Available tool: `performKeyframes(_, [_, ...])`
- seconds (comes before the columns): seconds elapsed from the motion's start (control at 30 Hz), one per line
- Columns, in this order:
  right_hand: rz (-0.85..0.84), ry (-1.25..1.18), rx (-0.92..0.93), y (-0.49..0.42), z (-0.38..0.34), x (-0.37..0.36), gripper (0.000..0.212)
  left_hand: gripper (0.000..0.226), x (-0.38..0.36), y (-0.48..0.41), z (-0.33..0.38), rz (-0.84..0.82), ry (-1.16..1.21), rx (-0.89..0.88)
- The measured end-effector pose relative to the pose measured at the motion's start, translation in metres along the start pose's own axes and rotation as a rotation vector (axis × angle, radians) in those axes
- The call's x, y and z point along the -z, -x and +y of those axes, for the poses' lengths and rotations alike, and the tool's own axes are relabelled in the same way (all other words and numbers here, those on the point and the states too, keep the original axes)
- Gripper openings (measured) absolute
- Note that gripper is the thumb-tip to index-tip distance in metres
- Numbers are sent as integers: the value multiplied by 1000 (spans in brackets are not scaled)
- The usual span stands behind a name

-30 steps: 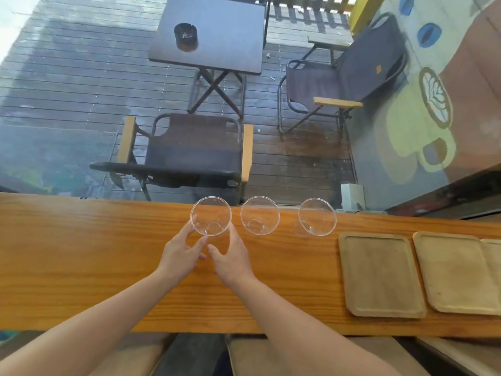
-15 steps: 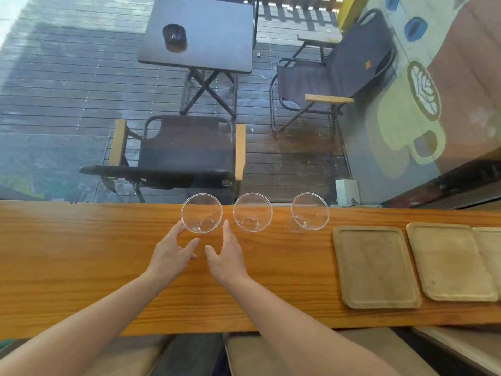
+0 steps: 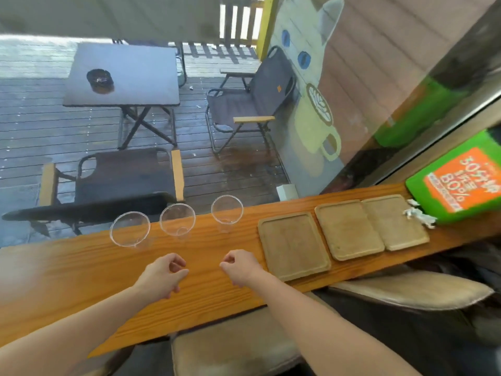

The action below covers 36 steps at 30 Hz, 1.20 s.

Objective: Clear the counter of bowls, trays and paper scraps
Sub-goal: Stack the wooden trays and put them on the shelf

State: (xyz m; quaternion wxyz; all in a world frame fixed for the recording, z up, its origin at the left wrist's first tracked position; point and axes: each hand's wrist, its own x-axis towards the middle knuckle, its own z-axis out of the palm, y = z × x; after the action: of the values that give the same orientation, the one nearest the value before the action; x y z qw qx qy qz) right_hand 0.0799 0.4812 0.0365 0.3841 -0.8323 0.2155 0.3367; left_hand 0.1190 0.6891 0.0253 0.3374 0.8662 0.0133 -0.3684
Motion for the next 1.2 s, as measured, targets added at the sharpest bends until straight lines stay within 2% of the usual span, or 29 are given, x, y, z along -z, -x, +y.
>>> performKeyframes(0.2, [210,-21,-115,25,83,75,28,15,-39,-8,75,-78,-115,-86])
performKeyframes(0.43, [246,-36,-160,29,157,130,36,26,-93,-24,131,3,-160,-86])
performKeyframes(0.63, [188,-85,-143,-7,199,169,60,34,-146,-52,167,40,-97,97])
performKeyframes(0.83, [135,-78,-148,-49,221,173,72,54,-199,-86,175,113,1,306])
performKeyframes(0.97, [184,-94,-205,-64,228,164,76,63,-220,-96,168,90,48,393])
performKeyframes(1.07, [205,-183,-223,-70,227,157,76,57,-229,-97,162,147,77,383])
performKeyframes(1.2, [241,-276,-274,-76,222,154,72,31,-230,-98,158,170,161,364])
